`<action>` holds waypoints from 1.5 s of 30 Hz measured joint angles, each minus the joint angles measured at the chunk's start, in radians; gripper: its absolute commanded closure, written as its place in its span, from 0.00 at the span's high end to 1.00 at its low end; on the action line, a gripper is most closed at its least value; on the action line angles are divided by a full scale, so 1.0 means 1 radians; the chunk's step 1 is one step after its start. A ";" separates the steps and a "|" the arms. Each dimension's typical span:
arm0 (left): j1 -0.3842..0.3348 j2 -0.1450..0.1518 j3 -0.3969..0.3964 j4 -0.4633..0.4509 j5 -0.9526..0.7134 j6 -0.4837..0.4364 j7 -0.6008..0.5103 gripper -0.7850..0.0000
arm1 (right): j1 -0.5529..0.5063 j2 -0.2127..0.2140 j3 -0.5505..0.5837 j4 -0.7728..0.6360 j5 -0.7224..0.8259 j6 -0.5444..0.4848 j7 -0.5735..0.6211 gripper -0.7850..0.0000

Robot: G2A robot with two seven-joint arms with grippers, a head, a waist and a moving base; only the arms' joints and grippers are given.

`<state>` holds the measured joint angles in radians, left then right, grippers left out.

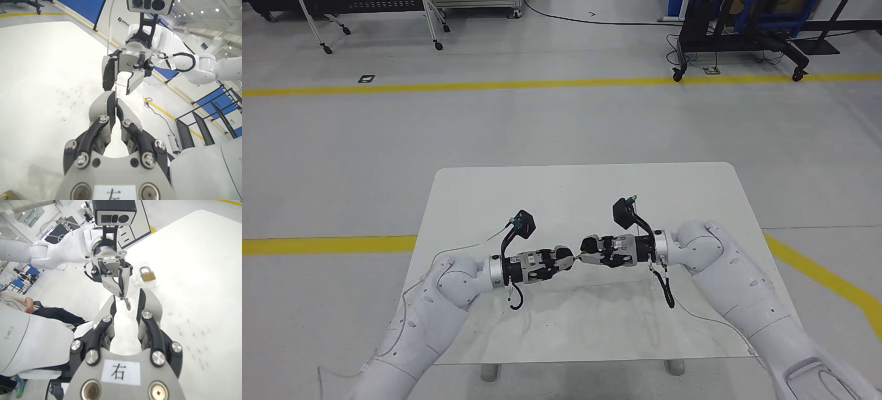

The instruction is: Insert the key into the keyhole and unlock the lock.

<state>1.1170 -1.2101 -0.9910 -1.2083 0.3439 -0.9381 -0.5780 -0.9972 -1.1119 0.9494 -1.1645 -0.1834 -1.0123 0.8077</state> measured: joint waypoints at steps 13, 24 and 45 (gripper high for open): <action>-0.002 0.006 0.005 -0.001 0.008 0.006 0.044 0.42 | 0.018 0.024 -0.043 -0.002 0.050 0.000 -0.001 0.00; 0.012 0.020 -0.075 -0.014 0.042 0.014 0.185 1.00 | 0.009 0.051 0.003 0.022 0.090 0.000 -0.047 0.00; 0.269 0.097 -0.261 -0.402 0.858 0.298 0.181 0.91 | -0.047 0.090 0.081 -0.007 0.083 0.000 -0.113 0.00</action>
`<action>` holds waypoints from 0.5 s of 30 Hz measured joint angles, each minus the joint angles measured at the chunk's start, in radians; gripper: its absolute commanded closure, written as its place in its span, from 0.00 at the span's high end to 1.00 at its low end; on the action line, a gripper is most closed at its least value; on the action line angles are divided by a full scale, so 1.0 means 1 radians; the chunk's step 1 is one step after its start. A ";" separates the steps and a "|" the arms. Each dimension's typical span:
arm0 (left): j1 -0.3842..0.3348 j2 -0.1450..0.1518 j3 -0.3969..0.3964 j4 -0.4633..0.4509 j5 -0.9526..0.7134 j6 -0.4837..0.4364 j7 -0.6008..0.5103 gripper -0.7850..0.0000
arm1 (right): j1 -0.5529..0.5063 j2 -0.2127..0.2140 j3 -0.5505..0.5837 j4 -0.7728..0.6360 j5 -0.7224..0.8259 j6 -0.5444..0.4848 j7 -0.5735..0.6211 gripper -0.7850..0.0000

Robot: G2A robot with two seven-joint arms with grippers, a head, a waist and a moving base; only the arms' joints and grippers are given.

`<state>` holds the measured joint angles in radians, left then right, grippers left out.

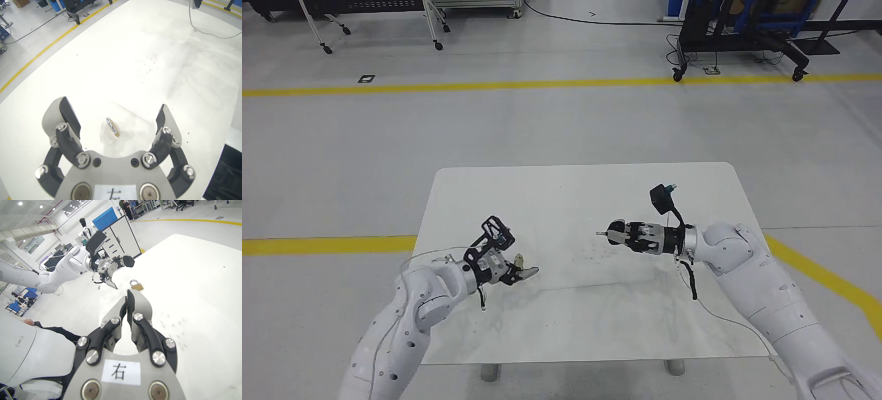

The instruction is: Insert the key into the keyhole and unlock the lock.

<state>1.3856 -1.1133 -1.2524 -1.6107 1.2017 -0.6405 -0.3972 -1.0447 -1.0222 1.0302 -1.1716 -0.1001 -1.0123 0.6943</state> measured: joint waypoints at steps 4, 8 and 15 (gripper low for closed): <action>0.006 0.003 0.003 0.000 0.004 0.008 -0.049 0.85 | 0.000 0.000 0.000 0.000 0.000 0.000 0.000 0.00; -0.001 0.003 0.015 0.011 0.009 0.033 -0.092 0.78 | 0.000 0.000 0.000 0.000 0.000 0.000 0.000 0.00; -0.020 0.002 0.033 0.041 -0.002 0.051 -0.134 0.66 | 0.000 0.000 0.000 0.000 0.000 0.000 0.000 0.00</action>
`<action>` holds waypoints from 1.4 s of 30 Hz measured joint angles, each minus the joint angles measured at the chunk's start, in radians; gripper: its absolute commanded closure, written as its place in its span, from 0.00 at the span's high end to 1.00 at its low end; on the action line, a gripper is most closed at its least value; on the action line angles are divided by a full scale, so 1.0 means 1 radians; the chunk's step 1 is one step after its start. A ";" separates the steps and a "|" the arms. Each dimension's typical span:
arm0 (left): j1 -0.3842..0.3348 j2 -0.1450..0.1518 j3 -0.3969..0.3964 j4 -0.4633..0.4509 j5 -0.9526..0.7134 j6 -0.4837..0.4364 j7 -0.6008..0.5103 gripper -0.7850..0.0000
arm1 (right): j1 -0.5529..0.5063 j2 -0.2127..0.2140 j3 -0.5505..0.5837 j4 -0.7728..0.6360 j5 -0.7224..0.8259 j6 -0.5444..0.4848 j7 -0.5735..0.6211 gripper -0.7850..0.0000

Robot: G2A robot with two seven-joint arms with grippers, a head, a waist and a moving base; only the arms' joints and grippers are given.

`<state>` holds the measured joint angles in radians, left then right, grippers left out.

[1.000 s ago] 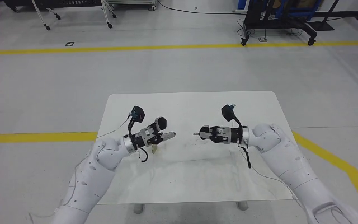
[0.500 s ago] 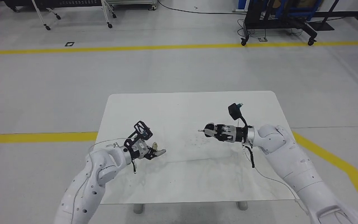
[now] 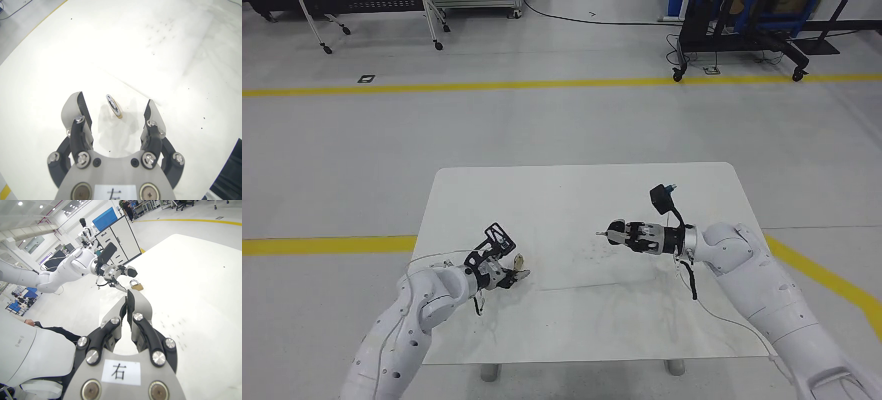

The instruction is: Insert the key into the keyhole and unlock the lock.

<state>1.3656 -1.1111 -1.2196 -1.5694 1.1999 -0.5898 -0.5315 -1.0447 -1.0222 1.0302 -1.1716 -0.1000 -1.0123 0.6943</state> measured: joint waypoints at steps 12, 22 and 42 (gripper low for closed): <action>-0.022 -0.002 0.030 0.032 0.005 0.018 0.013 0.02 | 0.000 0.000 0.000 0.000 0.000 0.000 0.000 0.00; -0.041 -0.004 0.055 0.058 0.027 0.044 0.038 0.00 | 0.000 0.000 0.000 0.000 0.000 0.000 0.000 0.00; -0.049 -0.015 0.027 0.101 -0.116 0.132 0.172 0.00 | 0.000 0.000 0.000 0.000 0.000 0.000 0.000 0.00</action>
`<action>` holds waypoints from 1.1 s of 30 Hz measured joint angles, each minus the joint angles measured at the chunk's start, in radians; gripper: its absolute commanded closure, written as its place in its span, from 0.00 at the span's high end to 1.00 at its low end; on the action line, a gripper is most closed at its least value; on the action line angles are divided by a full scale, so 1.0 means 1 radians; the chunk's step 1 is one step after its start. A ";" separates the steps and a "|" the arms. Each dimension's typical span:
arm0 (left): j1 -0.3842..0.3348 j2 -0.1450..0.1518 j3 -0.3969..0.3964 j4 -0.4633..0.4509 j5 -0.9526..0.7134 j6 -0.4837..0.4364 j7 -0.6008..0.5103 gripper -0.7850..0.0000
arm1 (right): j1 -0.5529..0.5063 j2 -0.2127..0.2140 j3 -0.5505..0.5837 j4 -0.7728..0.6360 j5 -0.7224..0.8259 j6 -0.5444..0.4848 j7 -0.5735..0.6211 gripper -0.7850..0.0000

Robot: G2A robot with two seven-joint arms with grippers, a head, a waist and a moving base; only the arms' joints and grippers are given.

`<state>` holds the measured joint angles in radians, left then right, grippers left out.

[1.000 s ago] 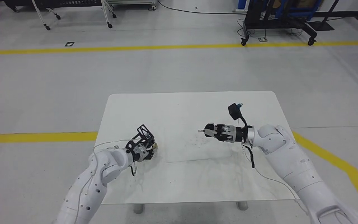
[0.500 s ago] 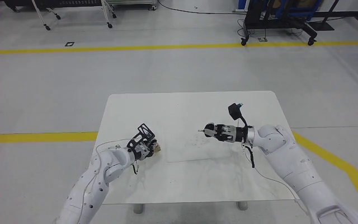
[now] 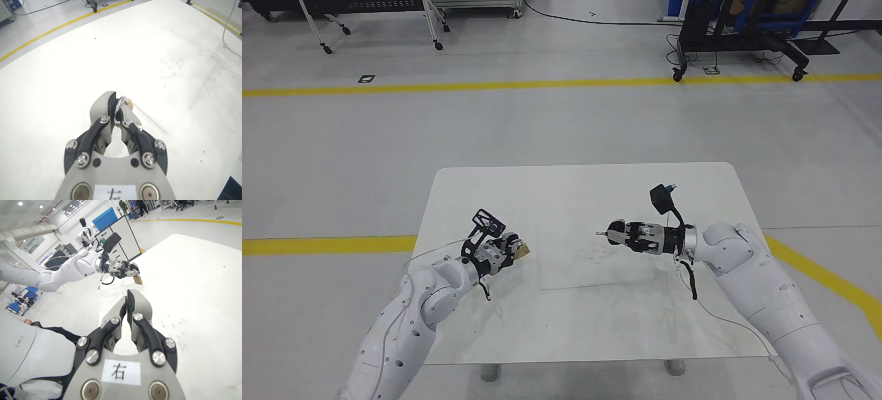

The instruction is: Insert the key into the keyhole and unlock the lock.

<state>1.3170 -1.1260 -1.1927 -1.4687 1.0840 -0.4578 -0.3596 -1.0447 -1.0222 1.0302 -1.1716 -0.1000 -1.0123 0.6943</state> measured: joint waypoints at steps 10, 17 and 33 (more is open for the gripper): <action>-0.070 -0.032 0.053 0.115 -0.413 -0.020 -0.130 0.00 | -0.013 -0.001 0.004 -0.029 -0.014 0.013 -0.033 0.00; -0.190 -0.074 0.090 0.298 -0.875 0.023 -0.241 0.00 | -0.010 -0.013 -0.012 -0.015 0.000 0.028 -0.114 0.00; -0.287 -0.113 0.120 0.452 -1.283 0.138 -0.422 0.00 | 0.003 -0.027 -0.022 0.024 0.084 0.000 -0.189 0.00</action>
<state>1.0302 -1.2386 -1.0725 -1.0168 -0.1990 -0.3195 -0.7816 -1.0415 -1.0488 1.0079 -1.1477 -0.0156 -1.0123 0.5055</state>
